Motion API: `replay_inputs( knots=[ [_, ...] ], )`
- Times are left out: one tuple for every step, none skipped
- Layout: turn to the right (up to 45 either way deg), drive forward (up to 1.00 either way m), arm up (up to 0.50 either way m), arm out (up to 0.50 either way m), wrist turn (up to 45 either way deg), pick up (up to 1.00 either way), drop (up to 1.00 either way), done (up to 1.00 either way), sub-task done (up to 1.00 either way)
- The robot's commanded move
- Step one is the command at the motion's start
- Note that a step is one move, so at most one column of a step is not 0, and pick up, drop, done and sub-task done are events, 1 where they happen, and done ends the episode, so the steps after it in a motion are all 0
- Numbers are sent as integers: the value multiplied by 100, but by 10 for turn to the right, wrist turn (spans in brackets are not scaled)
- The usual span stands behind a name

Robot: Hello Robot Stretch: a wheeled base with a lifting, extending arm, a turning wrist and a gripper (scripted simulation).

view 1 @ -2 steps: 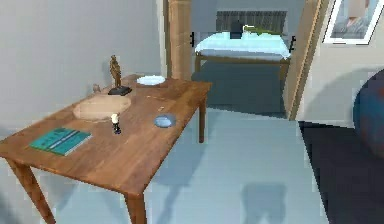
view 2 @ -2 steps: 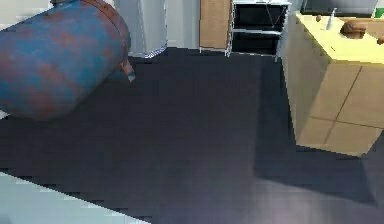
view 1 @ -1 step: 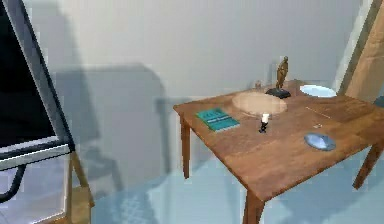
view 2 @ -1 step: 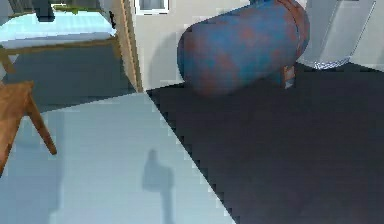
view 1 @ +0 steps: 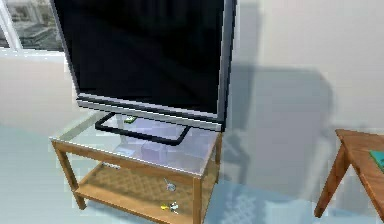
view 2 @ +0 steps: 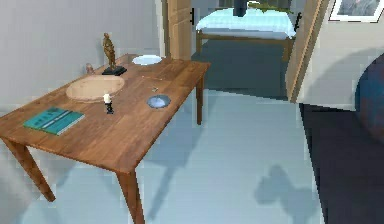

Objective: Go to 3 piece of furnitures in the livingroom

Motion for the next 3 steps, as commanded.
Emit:
replay_inputs(
  knots=[
    [-120, 0, 0, 0, 0, 0, 0, 0, 0],
    [0, 0, 0, 0, 0, 0, 0, 0, 100],
    [-450, 0, 0, 0, 0, 0, 0, 0, 0]
  ],
)
